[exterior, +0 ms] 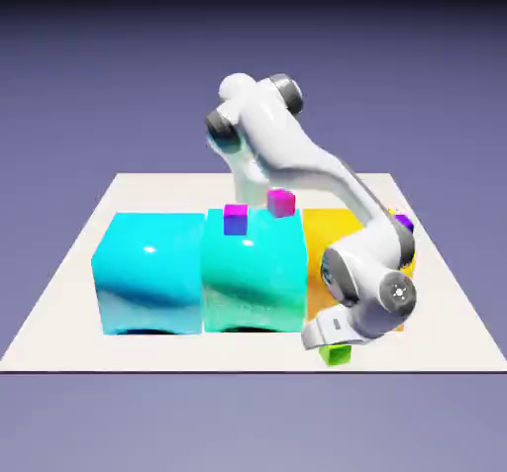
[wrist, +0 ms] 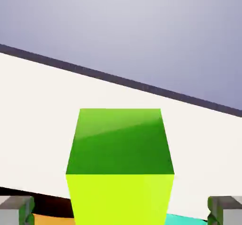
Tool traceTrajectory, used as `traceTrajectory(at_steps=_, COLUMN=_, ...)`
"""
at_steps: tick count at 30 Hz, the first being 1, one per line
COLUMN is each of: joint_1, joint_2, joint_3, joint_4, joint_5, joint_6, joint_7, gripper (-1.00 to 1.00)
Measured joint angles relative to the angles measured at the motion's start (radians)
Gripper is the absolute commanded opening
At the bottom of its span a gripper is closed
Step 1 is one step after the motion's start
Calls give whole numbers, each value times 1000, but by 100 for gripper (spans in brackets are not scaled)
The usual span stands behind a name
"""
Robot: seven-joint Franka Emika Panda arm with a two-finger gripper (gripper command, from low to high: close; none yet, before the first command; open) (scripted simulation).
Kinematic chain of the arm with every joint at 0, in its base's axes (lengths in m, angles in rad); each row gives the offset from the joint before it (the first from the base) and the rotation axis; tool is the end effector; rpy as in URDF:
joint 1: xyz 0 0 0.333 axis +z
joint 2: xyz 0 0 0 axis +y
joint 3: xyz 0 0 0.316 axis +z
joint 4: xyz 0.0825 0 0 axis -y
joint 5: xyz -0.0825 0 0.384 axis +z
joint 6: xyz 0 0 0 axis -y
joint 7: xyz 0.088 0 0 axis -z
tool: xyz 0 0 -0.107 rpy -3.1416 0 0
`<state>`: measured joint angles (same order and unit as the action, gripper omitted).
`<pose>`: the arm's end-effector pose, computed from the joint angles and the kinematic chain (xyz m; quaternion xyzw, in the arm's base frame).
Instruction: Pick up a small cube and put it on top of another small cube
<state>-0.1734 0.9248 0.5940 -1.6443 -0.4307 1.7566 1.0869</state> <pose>0.5646 0.1946 0.1078 0.9233 -0.2249 -0.2660 0.1617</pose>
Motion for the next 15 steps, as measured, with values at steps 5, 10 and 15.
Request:
traceTrajectory(at_steps=5, joint_1=17, joint_2=-33, joint_3=23, joint_4=109, joint_5=35, joint_6=-130, joint_7=-21, gripper=-100)
traceTrajectory(at_steps=10, joint_1=5, joint_2=-204, joint_3=29, joint_4=55, joint_5=66, joint_6=-86, joint_7=-20, gripper=-100)
traceTrajectory(at_steps=15, joint_1=-11, joint_2=-386, joint_3=33, joint_4=-18, joint_5=95, joint_6=-20, joint_7=-15, gripper=-100)
